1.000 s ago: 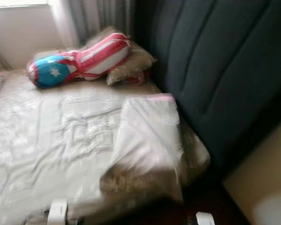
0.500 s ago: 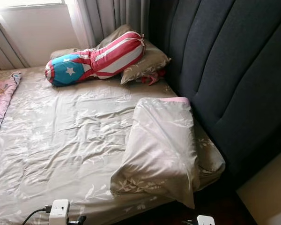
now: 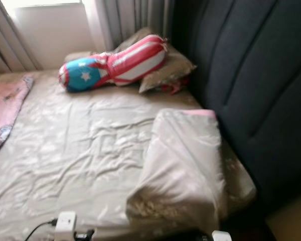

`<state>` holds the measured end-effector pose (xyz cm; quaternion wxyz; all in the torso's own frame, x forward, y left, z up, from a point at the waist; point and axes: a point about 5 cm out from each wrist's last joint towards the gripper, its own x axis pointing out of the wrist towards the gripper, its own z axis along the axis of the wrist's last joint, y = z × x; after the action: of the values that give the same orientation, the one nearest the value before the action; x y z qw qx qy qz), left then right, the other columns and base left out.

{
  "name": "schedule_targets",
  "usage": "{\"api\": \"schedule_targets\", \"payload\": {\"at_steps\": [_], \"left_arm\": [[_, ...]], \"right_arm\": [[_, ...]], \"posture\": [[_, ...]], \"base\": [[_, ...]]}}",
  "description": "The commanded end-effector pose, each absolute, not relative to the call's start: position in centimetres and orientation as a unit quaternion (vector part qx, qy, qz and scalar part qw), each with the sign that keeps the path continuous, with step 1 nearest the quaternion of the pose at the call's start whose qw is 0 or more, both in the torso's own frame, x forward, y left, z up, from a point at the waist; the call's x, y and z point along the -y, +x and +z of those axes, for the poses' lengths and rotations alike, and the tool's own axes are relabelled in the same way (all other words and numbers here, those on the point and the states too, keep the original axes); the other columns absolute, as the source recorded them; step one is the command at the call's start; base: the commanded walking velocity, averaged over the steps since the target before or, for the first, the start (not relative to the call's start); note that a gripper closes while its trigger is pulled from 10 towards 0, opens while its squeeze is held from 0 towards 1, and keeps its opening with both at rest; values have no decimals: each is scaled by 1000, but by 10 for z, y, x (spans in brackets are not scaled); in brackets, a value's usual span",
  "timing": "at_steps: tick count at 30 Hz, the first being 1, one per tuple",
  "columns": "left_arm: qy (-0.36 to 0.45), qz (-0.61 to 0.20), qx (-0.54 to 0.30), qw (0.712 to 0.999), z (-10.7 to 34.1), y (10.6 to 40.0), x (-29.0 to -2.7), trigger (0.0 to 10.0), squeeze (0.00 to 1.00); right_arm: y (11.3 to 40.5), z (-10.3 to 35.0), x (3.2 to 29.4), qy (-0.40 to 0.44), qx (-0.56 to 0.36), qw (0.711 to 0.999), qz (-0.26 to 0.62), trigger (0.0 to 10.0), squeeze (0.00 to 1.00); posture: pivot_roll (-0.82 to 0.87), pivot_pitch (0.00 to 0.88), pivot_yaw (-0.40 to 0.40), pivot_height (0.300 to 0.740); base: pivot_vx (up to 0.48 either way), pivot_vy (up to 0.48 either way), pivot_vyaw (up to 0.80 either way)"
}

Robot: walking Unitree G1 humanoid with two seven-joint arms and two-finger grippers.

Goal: Clean up the room

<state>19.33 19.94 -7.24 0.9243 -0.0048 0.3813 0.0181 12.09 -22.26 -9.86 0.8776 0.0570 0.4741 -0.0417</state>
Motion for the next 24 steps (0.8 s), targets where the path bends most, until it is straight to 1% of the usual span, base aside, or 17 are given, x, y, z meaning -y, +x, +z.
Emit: {"api": "schedule_targets", "payload": {"at_steps": [1,24], "left_arm": [[0,32,-399,916,-77,181,-209,10000,0],[1,32,-400,916,-78,180,-209,10000,0]], "right_arm": [[130,-97,219,58,-465,883,-36,10000,0],[129,-97,218,56,-465,883,-34,10000,0]], "posture": [[-83,0,-20,738],[-85,0,-20,738]], "base": [[0,0,0],[0,0,0]]}}
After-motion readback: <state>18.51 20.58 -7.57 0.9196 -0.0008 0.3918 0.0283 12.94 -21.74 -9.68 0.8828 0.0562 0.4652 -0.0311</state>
